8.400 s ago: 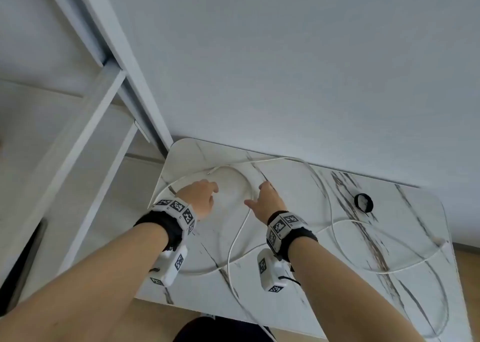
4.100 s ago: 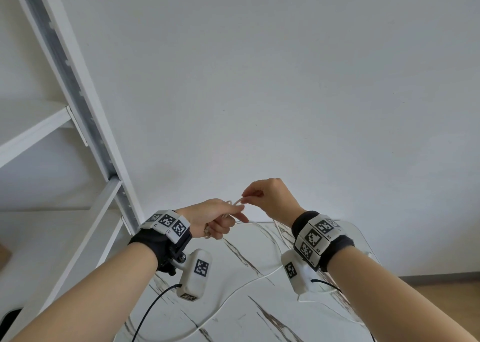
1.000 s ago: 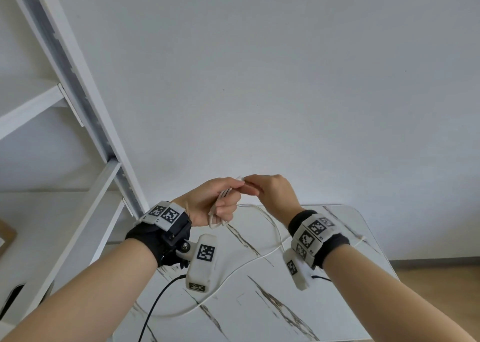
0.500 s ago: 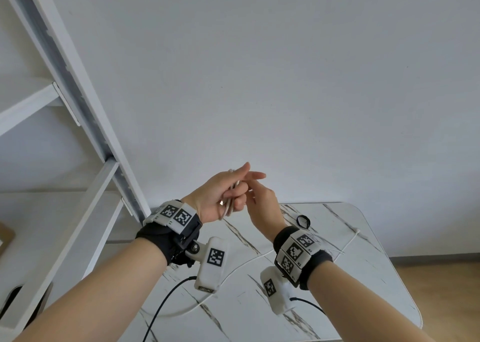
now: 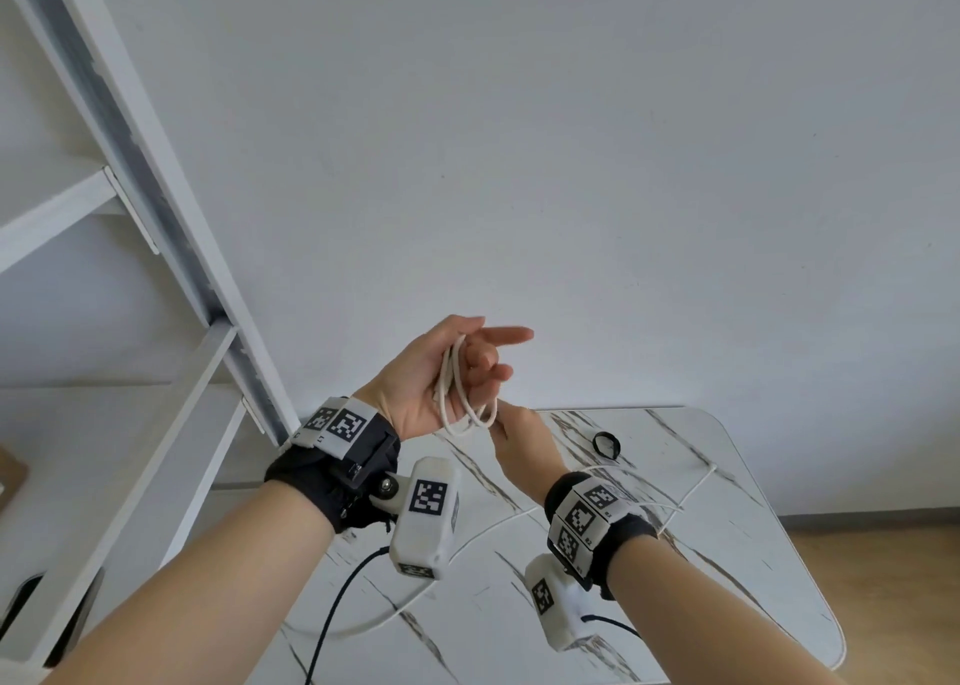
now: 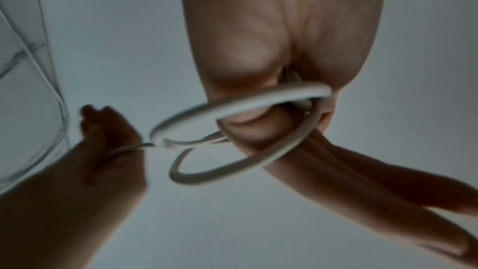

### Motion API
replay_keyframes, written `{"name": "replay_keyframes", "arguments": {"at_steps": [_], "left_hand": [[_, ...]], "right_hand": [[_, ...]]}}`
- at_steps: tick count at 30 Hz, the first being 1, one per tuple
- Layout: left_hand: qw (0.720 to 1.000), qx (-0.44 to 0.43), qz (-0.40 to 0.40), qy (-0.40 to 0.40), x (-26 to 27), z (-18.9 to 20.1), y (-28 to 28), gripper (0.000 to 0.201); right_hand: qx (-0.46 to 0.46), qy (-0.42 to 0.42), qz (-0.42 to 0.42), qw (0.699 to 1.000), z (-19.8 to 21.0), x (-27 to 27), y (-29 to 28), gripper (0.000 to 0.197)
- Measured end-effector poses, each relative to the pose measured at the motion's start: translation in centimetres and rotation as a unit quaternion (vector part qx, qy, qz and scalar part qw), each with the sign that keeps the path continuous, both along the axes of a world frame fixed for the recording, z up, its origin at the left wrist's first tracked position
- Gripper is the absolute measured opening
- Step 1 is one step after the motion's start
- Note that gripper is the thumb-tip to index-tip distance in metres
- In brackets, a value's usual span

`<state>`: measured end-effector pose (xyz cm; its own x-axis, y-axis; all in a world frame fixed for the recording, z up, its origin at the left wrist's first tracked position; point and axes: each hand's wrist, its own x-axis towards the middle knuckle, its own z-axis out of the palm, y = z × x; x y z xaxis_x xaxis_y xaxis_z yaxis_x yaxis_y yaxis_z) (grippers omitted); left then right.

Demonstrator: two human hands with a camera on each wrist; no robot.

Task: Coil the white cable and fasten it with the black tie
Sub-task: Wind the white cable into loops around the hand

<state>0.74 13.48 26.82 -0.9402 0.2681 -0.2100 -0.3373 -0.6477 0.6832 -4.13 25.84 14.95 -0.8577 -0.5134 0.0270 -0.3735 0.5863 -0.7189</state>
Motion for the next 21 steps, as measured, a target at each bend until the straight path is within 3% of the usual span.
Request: {"name": "replay_keyframes", "arguments": {"at_steps": [3,7,9,13,16,21], "left_hand": [[0.996,0.066,0.055,0.015,-0.5,0.8,-0.5,0.037],[0.988,0.088,0.126,0.004,-1.2,0.6,-1.9,0.040],[0.986,0.088,0.139,-0.006,-1.3,0.3,-2.3,0.044],[0.988,0.074,0.133,-0.019,-1.3,-0.3,-1.9,0.048],[0.991,0.064,0.112,-0.020,-1.4,-0.9,-1.3,0.048],[0.990,0.005,0.137,-0.022,-2.2,-2.1,-1.1,0.041]], "right_hand": [[0.018,-0.019,-0.008,1.000,-1.9,0.3,1.1,0.028],[-0.024,-0.008,-0.061,0.998,-2.8,0.9,3.0,0.023],[-0.049,-0.007,-0.087,0.995,-3.0,1.0,3.6,0.006],[-0.029,0.019,-0.103,0.994,-3.2,0.2,3.7,0.005],[0.027,0.011,-0.083,0.996,-3.0,-0.3,3.2,0.014],[0.112,0.028,0.025,0.993,-2.1,0.2,2.3,0.021]]}}
